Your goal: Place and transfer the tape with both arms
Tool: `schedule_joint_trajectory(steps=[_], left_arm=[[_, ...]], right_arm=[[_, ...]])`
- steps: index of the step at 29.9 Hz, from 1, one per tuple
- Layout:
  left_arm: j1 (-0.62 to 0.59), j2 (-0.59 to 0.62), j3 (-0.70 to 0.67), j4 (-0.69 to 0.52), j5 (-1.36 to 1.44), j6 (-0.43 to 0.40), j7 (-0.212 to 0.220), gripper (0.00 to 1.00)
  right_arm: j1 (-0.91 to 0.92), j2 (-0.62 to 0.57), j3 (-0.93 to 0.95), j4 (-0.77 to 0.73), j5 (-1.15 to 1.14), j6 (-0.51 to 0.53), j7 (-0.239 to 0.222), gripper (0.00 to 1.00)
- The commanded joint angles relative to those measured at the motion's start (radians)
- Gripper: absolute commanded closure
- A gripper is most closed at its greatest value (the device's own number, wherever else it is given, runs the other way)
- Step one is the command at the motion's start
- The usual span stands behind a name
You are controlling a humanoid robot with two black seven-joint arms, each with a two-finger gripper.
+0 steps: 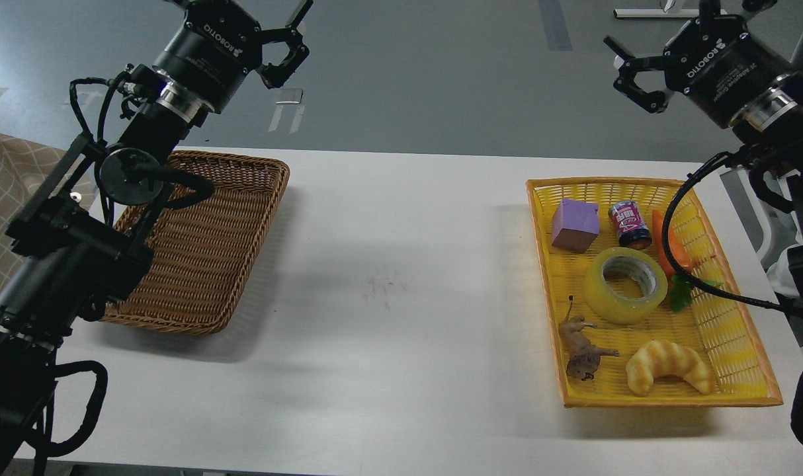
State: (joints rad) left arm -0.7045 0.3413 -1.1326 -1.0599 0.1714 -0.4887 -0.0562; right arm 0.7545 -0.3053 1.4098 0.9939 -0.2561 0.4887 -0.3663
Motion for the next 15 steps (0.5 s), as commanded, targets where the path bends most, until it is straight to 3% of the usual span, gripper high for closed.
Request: schedule_joint_trajectory(steps=[1,15], left_arm=[[0.005,0.008,0.031,0.000,0.000,0.000,-0.004,0.02],[0.005,0.013,0.031,0.000,0.000,0.000,-0.005,0.02]], right_arm=[[-0.003,0.000,0.000,0.000,0.000,0.000,0.001,0.00],[-0.018,-0.002,-0.005,-0.001,-0.002,0.000,0.000,0.00]])
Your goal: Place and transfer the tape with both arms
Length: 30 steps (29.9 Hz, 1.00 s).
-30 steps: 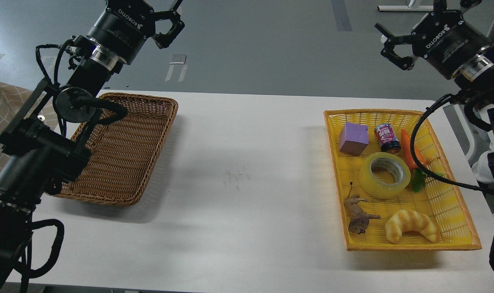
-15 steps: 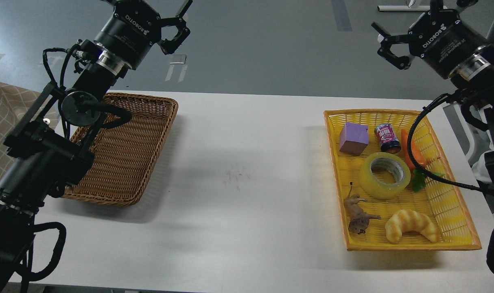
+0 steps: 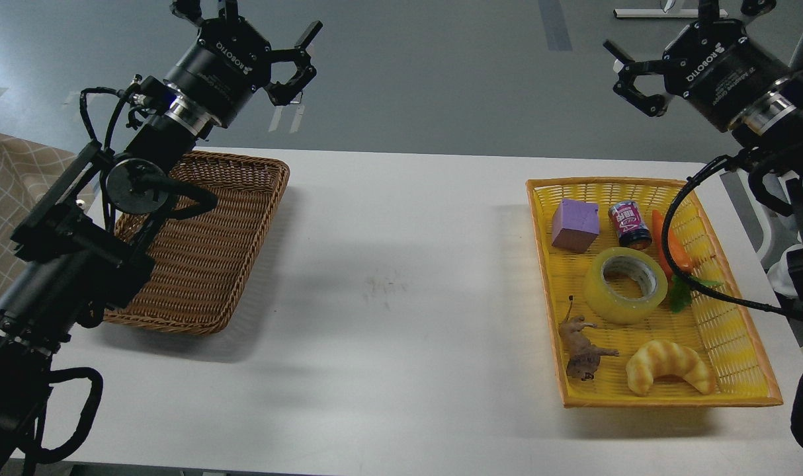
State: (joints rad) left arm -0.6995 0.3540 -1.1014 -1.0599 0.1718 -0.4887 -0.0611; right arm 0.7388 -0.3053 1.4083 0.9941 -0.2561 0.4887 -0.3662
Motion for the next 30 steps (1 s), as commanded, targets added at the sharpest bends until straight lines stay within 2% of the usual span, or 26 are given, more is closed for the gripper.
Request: schedule_joint_trajectory(steps=[1,7,16,20,24,30], left_arm=[[0.000,0.000,0.000,0.000,0.000,0.000,-0.002,0.02],[0.000,0.008,0.000,0.000,0.000,0.000,-0.003,0.02],[0.003,0.016,0.002,0.003,0.057,0.000,-0.008,0.02],[0.003,0.019,0.002,0.003,0.078,0.000,-0.008,0.02],[0.003,0.034,0.003,0.003,0.078,0.000,-0.008,0.02],[0.005,0.052,0.003,0.003,0.078,0.000,-0.008,0.02]], right_arm=[[-0.002,-0.003,-0.005,0.000,-0.002,0.000,0.000,0.00],[-0.021,-0.029,-0.028,0.001,-0.023,0.000,-0.008,0.00],[0.007,-0.232,-0.259,0.023,-0.170,0.000,0.000,0.00],[0.008,-0.325,-0.304,0.087,-0.335,0.000,0.001,0.00],[0.011,-0.368,-0.304,0.145,-0.484,0.000,0.003,0.00],[-0.004,-0.469,-0.308,0.277,-0.618,0.000,0.004,0.00]])
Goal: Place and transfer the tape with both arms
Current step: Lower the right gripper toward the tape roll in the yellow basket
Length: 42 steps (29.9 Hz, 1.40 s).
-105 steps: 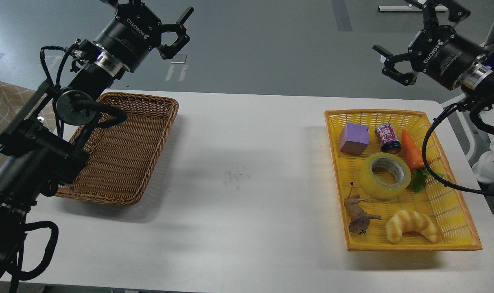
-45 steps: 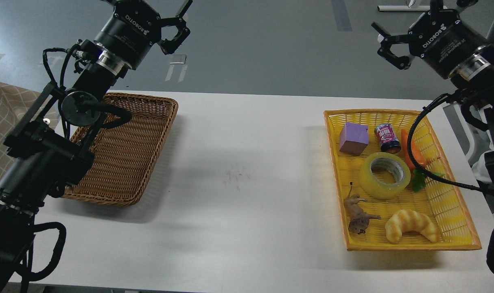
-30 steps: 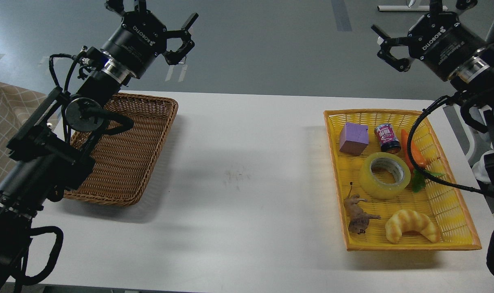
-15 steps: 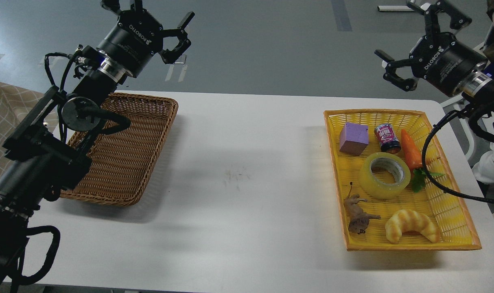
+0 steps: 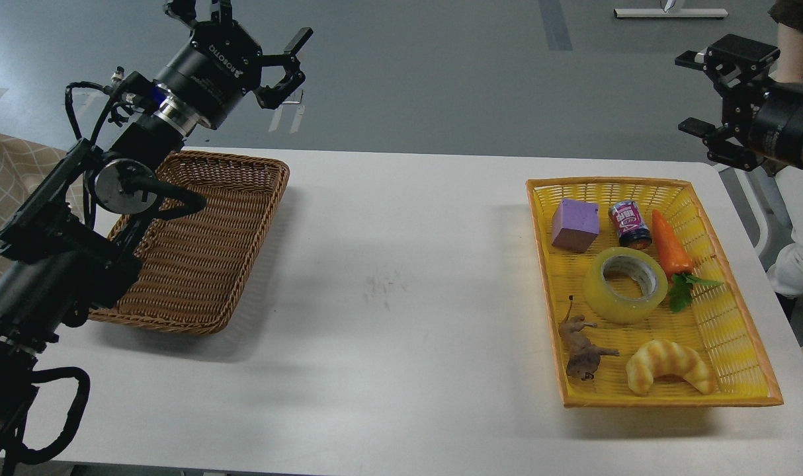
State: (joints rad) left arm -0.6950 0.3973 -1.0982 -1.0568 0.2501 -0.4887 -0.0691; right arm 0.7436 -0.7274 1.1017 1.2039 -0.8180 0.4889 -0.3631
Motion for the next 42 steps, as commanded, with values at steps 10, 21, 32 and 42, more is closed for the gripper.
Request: schedule_joint_trajectory(steps=[10,21,32,42], left_arm=[[0.000,0.017,0.000,-0.002,0.000,0.000,0.000,0.02],[0.000,0.026,0.000,-0.005,0.002,0.000,0.000,0.02],[0.000,0.023,0.001,-0.005,0.002,0.000,0.000,0.02],[0.012,0.020,0.000,-0.005,0.002,0.000,0.000,0.02]], right_arm=[[-0.036,-0.228,-0.003,0.264,-0.119,0.000,0.045,0.00],[-0.124,-0.253,-0.006,0.266,-0.118,0.000,0.041,0.00],[-0.225,-0.247,-0.002,0.255,-0.113,0.000,0.042,0.00],[-0.305,-0.227,-0.006,0.250,-0.289,0.000,0.041,0.02]])
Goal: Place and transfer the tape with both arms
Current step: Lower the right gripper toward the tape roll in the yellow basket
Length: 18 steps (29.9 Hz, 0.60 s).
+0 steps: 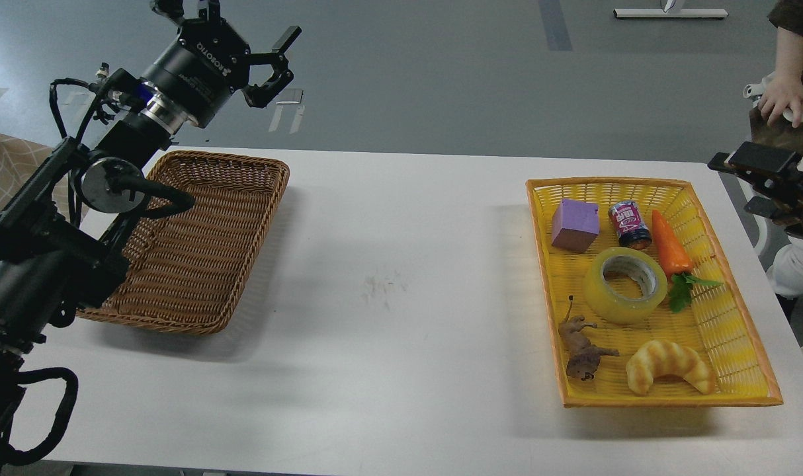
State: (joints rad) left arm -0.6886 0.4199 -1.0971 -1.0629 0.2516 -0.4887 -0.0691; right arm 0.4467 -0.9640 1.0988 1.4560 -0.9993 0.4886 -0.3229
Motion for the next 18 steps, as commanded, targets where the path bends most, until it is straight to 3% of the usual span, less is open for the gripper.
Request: schedule_joint_trajectory(steps=[1,6,18], left_arm=[[0.006,-0.003,0.000,0.001,0.000,0.000,0.000,0.02],[0.006,-0.006,0.000,0.001,0.000,0.000,0.000,0.02],[0.009,-0.003,-0.001,0.001,-0.002,0.000,0.000,0.02]], right_arm=[[-0.008,0.028,-0.004,-0.002,-0.180,0.000,0.002,0.02],[-0.010,0.071,-0.007,0.000,-0.331,0.000,0.007,0.02],[0.086,0.168,-0.237,-0.014,-0.607,0.000,0.007,0.02]])
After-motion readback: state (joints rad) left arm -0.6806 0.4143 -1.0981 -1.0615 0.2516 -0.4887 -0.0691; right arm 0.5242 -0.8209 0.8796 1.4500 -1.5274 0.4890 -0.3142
